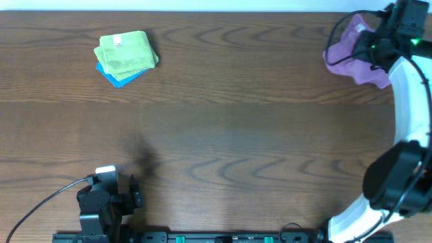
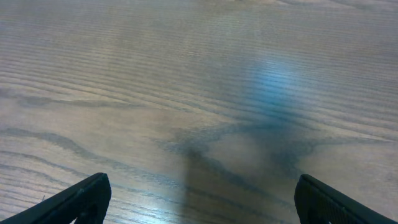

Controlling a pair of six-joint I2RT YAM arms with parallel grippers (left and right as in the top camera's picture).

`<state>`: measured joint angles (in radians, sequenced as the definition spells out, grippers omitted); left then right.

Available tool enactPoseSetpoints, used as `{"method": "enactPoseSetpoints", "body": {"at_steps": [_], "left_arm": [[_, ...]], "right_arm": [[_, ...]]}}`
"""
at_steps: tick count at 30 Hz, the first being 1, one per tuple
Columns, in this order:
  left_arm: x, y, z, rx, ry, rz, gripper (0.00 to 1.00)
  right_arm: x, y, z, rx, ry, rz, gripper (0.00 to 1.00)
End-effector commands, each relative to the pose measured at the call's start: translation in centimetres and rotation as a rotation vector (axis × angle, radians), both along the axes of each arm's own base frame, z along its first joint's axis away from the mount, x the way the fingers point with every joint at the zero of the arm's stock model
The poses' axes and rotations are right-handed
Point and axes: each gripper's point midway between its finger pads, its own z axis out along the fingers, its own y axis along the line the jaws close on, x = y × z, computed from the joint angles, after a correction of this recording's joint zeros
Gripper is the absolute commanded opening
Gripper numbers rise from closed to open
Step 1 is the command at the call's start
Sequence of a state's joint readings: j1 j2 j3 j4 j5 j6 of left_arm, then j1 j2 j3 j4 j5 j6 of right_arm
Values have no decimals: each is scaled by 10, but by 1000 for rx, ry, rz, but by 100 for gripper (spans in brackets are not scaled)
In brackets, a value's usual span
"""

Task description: Fold the cloth

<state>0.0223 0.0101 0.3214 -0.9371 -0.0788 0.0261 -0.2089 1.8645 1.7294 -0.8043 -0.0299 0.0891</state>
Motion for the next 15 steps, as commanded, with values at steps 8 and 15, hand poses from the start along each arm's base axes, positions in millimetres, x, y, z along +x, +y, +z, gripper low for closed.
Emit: {"method": "enactPoseSetpoints", "body": {"at_steps": [8,15], "left_arm": [[-9,3,-15,13,60,11,95],[-9,3,-15,13,60,11,95]], "right_arm": [[-55,116,53,-77,38,366,1],[-93,214,79,-12,-10,623,1]]}}
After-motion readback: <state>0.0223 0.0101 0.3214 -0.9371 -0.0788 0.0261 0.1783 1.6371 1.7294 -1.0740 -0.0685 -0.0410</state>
